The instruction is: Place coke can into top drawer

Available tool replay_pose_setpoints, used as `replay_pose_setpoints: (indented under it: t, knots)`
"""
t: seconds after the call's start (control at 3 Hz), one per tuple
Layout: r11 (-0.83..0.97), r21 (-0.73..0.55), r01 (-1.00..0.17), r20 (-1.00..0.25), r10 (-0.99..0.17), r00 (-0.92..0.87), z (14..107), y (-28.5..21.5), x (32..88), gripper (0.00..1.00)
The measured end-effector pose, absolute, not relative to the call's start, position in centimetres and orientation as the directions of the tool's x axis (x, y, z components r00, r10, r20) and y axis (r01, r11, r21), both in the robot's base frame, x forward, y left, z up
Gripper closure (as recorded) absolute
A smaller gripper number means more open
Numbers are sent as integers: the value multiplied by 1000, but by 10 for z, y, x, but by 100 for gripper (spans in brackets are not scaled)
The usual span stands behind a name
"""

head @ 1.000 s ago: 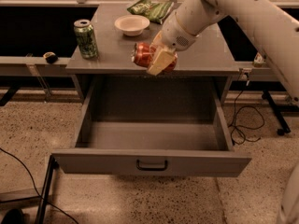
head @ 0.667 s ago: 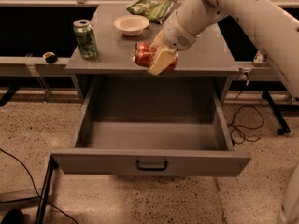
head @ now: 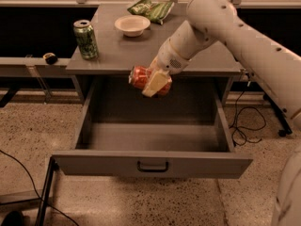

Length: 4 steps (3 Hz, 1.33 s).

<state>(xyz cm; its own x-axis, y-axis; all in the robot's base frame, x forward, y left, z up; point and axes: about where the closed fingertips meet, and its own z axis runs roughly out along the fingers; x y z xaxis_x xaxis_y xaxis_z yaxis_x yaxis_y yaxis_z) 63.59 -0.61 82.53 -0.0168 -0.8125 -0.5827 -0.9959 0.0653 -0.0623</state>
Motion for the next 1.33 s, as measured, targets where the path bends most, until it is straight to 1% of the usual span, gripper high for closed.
replay_pose_setpoints:
  t: [0.33, 0.67, 1.0, 1.33]
  knots:
    - [93, 34, -995, -497, -862, -98, 767, 6, 605, 100]
    - [106, 110, -988, -380, -914, -140, 714, 2, 581, 100]
    - [106, 120, -987, -371, -917, -143, 709, 2, 577, 100]
    - [184, 97, -978, -352, -913, -207, 688, -13, 588, 100]
